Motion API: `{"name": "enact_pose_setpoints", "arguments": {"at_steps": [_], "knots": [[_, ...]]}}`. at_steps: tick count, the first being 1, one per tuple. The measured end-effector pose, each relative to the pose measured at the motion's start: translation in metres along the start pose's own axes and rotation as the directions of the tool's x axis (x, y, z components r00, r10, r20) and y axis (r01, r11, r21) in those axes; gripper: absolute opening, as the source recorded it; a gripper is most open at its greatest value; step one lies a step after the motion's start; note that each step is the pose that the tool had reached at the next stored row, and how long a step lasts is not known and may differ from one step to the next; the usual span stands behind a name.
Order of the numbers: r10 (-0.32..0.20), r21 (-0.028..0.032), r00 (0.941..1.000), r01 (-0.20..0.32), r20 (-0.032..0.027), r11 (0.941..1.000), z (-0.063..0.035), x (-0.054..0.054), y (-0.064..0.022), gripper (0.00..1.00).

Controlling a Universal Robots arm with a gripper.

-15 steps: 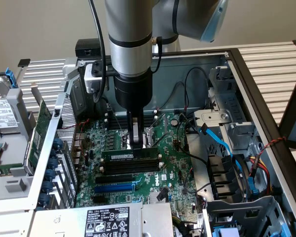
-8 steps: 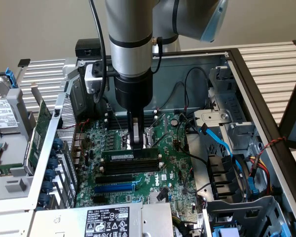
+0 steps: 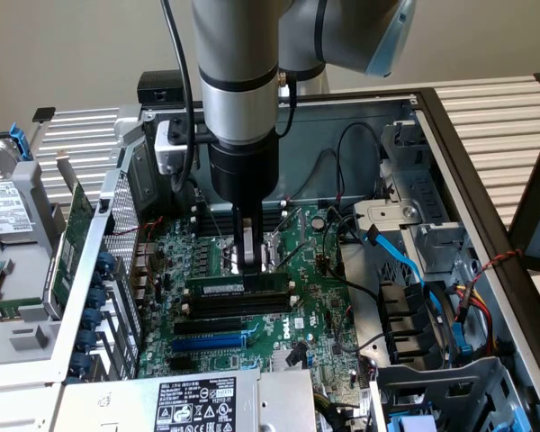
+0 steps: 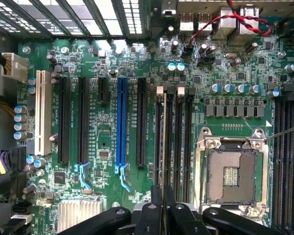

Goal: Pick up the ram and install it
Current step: 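Insert the ram into the slot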

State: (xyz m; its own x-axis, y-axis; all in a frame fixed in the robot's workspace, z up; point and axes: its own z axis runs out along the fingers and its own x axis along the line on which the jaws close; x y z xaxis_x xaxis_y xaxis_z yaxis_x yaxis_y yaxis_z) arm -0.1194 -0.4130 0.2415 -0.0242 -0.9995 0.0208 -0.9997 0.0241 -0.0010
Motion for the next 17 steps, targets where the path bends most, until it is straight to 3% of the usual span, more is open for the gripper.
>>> {"name": "enact_pose_setpoints", "arguments": {"at_steps": [7,17], "knots": [[0.000,0.0052,1.0000,0.000,-0.0007,1.0000,0.0009,0.0000,0.0000,0.13],[0.000,0.0054,1.0000,0.000,-0.0017,1.0000,0.0029,0.0006,0.0000,0.13]]}}
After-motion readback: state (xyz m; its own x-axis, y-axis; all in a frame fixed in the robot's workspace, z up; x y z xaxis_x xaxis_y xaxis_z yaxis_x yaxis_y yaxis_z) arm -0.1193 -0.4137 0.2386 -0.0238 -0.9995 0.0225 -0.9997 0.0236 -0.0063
